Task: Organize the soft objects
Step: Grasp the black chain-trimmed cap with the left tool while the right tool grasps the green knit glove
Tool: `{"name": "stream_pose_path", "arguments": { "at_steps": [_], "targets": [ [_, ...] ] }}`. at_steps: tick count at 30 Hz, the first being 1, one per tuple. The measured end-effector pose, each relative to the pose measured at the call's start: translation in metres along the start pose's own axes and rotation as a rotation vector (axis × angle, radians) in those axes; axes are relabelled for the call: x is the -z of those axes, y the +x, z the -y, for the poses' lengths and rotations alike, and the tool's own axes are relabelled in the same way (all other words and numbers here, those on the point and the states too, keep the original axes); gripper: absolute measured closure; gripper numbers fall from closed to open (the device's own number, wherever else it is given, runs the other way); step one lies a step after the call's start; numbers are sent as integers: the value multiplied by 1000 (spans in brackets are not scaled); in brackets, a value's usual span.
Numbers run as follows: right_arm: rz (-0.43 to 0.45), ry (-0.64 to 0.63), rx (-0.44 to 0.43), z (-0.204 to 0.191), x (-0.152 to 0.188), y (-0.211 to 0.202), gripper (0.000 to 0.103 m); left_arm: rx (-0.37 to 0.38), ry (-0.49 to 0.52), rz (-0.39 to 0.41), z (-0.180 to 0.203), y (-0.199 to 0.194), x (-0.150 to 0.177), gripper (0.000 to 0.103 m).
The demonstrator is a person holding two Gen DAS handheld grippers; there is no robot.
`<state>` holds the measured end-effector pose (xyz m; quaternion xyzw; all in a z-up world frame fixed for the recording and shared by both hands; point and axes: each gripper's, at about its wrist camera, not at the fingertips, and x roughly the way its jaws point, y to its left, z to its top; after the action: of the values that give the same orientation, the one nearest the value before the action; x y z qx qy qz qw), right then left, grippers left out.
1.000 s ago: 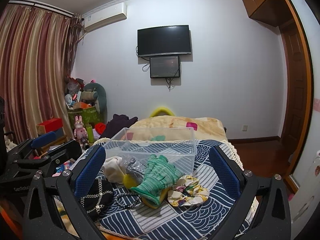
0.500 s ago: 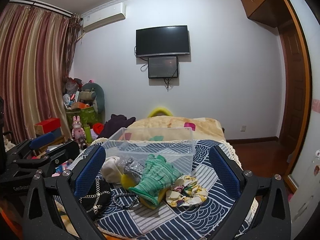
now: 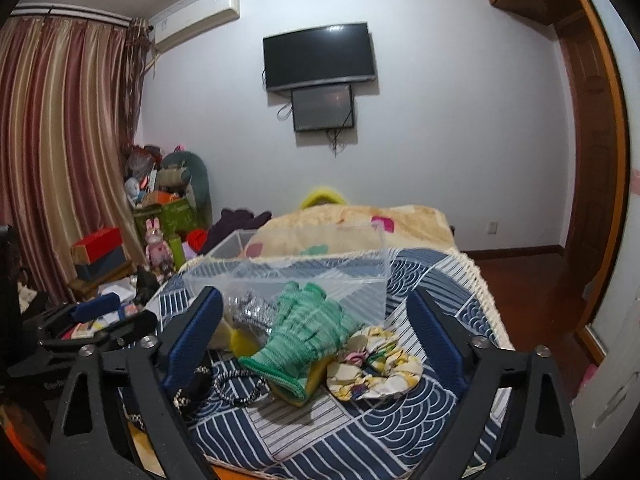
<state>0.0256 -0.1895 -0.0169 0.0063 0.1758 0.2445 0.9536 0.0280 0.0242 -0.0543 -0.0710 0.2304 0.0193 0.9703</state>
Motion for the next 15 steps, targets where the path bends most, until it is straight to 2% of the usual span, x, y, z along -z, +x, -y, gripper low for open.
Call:
{"name": "stream_pose_path", "arguments": {
  "at_steps": [10,15],
  "targets": [
    [-131,3,-39,0,16,29,37,-9,-58,-179,-23,48,29,19],
    [-185,29,-60,1,20,44,43,10,-111,-219,-39,63,38,32]
  ]
}}
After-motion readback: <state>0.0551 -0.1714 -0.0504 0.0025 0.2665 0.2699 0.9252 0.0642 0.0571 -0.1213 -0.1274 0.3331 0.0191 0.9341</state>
